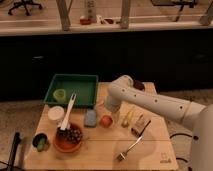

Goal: Place apple in table surface

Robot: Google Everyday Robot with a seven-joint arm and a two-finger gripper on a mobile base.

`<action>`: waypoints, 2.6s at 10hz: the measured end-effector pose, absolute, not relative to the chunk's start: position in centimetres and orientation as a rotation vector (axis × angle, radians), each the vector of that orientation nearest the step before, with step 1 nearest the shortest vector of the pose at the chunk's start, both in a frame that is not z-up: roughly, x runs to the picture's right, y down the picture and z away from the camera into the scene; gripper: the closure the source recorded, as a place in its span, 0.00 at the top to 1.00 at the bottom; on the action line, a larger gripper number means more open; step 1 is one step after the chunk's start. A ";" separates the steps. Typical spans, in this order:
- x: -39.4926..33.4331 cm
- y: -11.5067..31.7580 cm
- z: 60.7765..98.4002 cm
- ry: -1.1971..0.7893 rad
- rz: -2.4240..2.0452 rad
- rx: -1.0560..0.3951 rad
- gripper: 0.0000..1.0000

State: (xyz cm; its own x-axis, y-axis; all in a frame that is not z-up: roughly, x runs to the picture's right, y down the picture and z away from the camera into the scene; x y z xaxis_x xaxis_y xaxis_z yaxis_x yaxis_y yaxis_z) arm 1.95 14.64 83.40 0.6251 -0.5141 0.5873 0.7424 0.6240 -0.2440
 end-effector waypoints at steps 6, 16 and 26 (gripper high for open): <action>2.8 13.5 83.1 -0.475 -0.777 -0.499 0.80; 3.0 13.2 83.0 -0.469 -0.784 -0.501 0.80; 3.1 13.2 83.0 -0.468 -0.784 -0.500 0.80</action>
